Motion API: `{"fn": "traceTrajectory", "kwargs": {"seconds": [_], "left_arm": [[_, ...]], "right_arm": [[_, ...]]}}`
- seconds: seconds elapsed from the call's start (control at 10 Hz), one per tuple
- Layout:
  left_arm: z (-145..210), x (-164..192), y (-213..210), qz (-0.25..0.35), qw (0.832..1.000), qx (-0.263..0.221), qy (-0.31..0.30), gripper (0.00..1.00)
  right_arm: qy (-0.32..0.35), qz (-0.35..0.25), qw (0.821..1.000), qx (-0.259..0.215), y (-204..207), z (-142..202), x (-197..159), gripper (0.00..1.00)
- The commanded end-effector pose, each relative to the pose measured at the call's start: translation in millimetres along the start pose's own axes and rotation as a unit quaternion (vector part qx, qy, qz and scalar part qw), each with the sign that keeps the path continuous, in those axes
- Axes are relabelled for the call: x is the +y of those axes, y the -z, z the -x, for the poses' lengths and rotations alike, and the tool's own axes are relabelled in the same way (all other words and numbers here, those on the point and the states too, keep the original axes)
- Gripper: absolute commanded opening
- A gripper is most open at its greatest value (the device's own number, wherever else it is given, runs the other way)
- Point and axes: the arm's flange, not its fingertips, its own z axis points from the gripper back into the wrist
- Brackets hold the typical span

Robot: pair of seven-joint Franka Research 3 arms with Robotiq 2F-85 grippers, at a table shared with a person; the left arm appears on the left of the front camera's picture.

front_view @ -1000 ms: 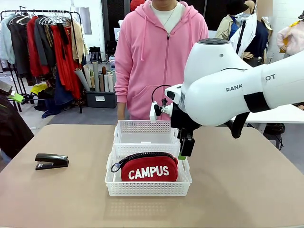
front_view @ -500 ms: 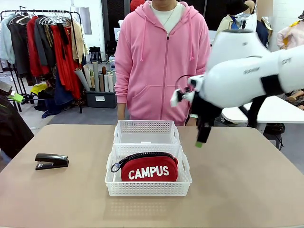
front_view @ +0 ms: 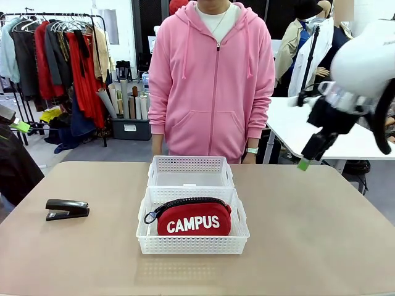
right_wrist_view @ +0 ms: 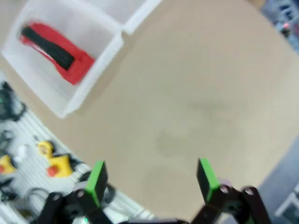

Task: Distribute items into two baskets.
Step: Pick up the Stapler that the person points to.

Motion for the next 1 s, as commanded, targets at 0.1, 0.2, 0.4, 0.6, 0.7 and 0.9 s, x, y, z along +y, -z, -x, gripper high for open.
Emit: {"fn": "traceTrajectory", "kwargs": {"seconds": [0.1, 0.2, 0.4, 0.6, 0.7, 0.9], "left_arm": [[0, 0, 0, 0.005, 1.000, -0.003, 0.002, 1.00], [0, 0, 0, 0.005, 1.000, -0.003, 0.002, 1.00], [0, 0, 0, 0.005, 1.000, -0.003, 0.002, 1.00], [0, 0, 0, 0.005, 1.000, -0.003, 0.002, 1.00], [0, 0, 0, 0.005, 1.000, -0.003, 0.002, 1.00], [0, 0, 0, 0.005, 1.000, -0.003, 0.002, 1.00]], "right_arm": [[0.061, -0.061, 0.991, -0.106, -32, 55, -34, 1.00], [0.085, -0.078, 0.984, -0.135, -40, 74, -47, 1.00], [0.106, -0.099, 0.974, -0.173, -46, 109, -59, 1.00], [0.119, -0.110, 0.968, -0.193, -46, 144, -67, 1.00], [0.122, -0.113, 0.965, -0.205, -47, 158, -71, 1.00], [0.124, -0.109, 0.962, -0.217, -51, 176, -80, 1.00]]}}
